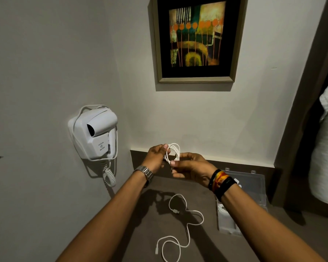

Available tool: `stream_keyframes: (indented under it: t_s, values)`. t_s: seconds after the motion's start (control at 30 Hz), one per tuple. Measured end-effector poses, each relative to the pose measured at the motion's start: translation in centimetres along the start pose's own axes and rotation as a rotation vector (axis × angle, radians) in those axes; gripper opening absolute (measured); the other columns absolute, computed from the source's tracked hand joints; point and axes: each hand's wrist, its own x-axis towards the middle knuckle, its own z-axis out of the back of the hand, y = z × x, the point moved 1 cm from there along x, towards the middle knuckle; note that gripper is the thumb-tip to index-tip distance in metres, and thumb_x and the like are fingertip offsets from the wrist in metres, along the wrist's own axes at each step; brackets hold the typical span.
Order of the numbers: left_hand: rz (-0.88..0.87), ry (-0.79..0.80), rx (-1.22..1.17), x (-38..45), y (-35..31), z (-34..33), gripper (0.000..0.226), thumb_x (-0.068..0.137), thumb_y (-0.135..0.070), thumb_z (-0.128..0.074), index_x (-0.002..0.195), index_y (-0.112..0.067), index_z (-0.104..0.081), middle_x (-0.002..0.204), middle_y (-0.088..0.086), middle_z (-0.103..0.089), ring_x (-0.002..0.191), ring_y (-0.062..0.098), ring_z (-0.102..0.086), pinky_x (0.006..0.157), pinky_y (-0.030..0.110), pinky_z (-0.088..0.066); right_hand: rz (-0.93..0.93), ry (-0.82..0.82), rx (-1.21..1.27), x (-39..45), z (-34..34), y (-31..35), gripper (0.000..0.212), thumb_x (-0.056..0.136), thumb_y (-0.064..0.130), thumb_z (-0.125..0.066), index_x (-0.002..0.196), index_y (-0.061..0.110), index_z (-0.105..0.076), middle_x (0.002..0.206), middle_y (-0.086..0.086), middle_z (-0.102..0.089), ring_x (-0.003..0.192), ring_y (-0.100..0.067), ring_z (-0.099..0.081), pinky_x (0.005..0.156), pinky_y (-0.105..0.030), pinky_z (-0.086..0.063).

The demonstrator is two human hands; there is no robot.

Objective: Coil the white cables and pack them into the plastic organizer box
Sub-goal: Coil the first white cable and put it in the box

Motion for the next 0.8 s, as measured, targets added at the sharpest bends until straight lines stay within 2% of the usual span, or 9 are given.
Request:
stream_keyframes:
  t_s: [0.17,0.27,0.37,0.5,0.67,0.8]
  values:
    - [-0.023,-0.055,-0.032,0.2,-0.2,-1.4,0.033,0.103,-0.029,-0.044,0.076,-0.017,-0.058,0.065,0.002,-0.055,0.052,0.012,-0.048,0.045,0.019,-0.039,0.007,-0.072,-0.103,-0.9,-0.1,-0.2,0.032,0.081,0.000,-0.081,0.111,0.000,-0.070,0.081,-0.010,-0.076,0.063,-0.017,-0.064,0.069,-0.036,-0.065]
    - [-0.013,-0.093,-0.104,0.6,-0.5,-1.2,0.033,0.103,-0.027,-0.044,0.074,-0.017,-0.058,0.064,0.002,-0.053,0.049,0.013,-0.046,0.042,0.019,-0.038,0.036,-0.125,-0.118,-1.1,0.3,-0.6,0.041,0.079,0.000,-0.084,0.116,0.004,-0.066,0.072,-0.011,-0.066,0.064,-0.021,-0.063,0.069,-0.040,-0.066]
    - [0.032,-0.120,-0.241,0.7,-0.3,-0.5,0.033,0.103,-0.027,-0.044,0.076,-0.016,-0.060,0.071,0.002,-0.056,0.061,0.016,-0.052,0.048,0.023,-0.042,0.100,-0.103,-0.078,-1.3,1.2,-0.7,0.036,0.080,0.009,-0.085,0.113,0.017,-0.075,0.071,-0.005,-0.058,0.064,-0.017,-0.060,0.070,-0.038,-0.064]
    - [0.117,-0.004,-0.444,0.3,0.1,-0.7,0.032,0.104,-0.029,-0.042,0.081,-0.016,-0.059,0.074,0.001,-0.056,0.068,0.015,-0.054,0.057,0.026,-0.040,0.086,-0.074,0.035,-0.9,1.5,-1.0,0.023,0.083,0.028,-0.082,0.105,0.023,-0.080,0.073,0.001,-0.060,0.057,-0.011,-0.058,0.069,-0.035,-0.062]
    - [0.118,0.075,-0.459,-0.3,0.1,-0.9,0.033,0.105,-0.029,-0.039,0.080,-0.016,-0.057,0.074,0.001,-0.054,0.070,0.015,-0.054,0.060,0.027,-0.040,0.089,-0.136,0.060,-0.3,1.2,-1.5,0.030,0.089,0.028,-0.077,0.111,0.008,-0.077,0.076,-0.007,-0.057,0.054,-0.013,-0.057,0.065,-0.032,-0.061]
    - [0.099,0.071,-0.250,-0.7,0.4,-0.4,0.030,0.104,-0.027,-0.042,0.091,-0.013,-0.065,0.081,0.003,-0.063,0.068,0.014,-0.055,0.053,0.023,-0.045,0.114,-0.256,0.062,0.0,1.2,-1.7,0.035,0.088,0.023,-0.078,0.108,-0.005,-0.075,0.071,-0.010,-0.057,0.054,-0.016,-0.059,0.064,-0.032,-0.061]
